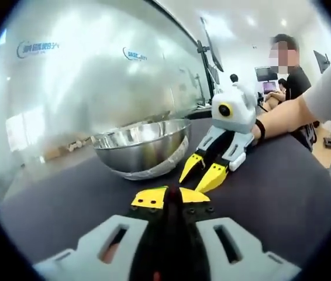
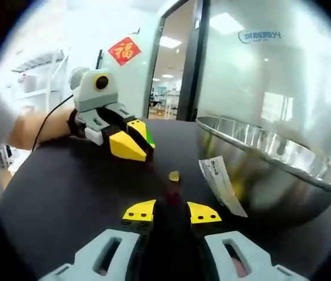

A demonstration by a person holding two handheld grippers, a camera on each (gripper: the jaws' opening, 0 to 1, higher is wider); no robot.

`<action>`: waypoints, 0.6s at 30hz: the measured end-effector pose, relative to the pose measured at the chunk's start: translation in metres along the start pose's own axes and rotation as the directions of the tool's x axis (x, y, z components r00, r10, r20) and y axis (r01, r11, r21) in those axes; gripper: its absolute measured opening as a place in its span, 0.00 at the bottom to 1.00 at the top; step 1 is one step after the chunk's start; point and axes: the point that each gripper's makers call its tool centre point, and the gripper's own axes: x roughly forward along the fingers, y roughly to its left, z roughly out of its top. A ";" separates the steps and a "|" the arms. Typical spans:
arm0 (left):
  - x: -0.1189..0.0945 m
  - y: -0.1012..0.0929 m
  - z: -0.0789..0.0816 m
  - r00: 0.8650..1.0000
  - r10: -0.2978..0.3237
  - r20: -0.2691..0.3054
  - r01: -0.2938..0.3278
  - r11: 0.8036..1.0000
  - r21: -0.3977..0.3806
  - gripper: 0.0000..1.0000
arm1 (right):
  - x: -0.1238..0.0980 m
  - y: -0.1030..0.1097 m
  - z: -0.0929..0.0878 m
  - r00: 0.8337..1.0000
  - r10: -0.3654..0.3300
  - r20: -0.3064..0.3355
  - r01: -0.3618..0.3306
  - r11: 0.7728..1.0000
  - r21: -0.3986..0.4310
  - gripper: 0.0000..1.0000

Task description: Pick candy and put bowl

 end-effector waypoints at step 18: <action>0.002 -0.007 0.007 0.999 -0.035 0.038 0.035 0.999 -0.024 0.01 | -0.012 0.023 0.013 0.997 0.045 0.064 -0.039 0.996 -0.086 0.04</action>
